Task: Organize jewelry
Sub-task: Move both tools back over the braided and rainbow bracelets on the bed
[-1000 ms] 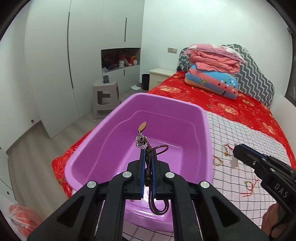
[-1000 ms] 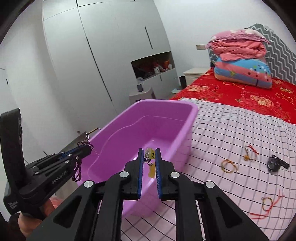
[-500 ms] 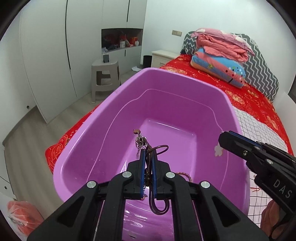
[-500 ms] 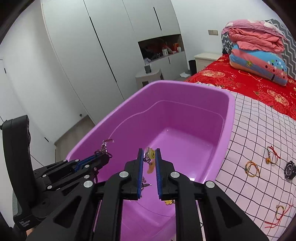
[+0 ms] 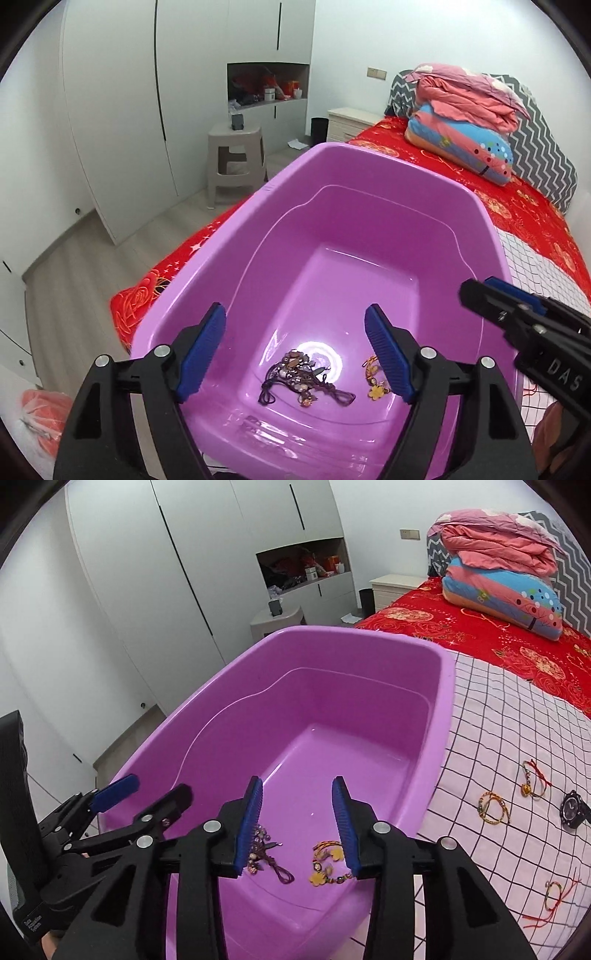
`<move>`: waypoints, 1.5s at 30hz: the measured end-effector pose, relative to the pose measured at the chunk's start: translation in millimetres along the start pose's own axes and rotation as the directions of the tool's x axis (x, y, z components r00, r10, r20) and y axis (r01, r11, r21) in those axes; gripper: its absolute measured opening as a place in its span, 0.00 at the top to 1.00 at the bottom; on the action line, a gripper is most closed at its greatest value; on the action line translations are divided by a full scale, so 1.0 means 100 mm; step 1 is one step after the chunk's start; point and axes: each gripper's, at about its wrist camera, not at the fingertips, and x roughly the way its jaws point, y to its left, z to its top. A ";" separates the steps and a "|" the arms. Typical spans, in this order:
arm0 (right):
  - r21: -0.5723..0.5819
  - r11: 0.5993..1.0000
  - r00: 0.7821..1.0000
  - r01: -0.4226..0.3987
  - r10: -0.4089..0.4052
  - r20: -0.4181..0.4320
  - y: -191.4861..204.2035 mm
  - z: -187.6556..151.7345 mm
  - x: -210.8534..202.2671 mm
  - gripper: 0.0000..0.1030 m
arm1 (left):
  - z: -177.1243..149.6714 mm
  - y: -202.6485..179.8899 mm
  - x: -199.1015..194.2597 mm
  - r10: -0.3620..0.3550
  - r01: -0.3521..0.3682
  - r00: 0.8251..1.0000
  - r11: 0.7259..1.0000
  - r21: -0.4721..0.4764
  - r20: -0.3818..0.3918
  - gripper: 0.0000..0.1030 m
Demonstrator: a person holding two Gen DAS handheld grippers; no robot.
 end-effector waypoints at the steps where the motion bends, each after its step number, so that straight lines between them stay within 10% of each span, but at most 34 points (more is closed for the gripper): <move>1: 0.005 1.000 1.000 0.000 0.000 0.002 -0.02 0.00 -0.02 0.63 | 0.00 0.01 -0.01 0.002 -0.002 1.000 1.000 -0.002 -0.002 0.25; 25: 0.079 0.997 0.998 0.011 -0.015 0.059 -0.41 -0.45 -0.63 0.59 | -0.20 -0.33 -0.41 -0.043 0.043 0.999 0.999 0.003 -0.010 0.14; 45: 0.182 0.970 0.976 0.163 -0.186 0.113 -1.17 -1.28 -1.54 0.50 | -0.54 -1.23 -0.91 -0.195 0.195 0.981 0.975 0.108 -0.005 0.08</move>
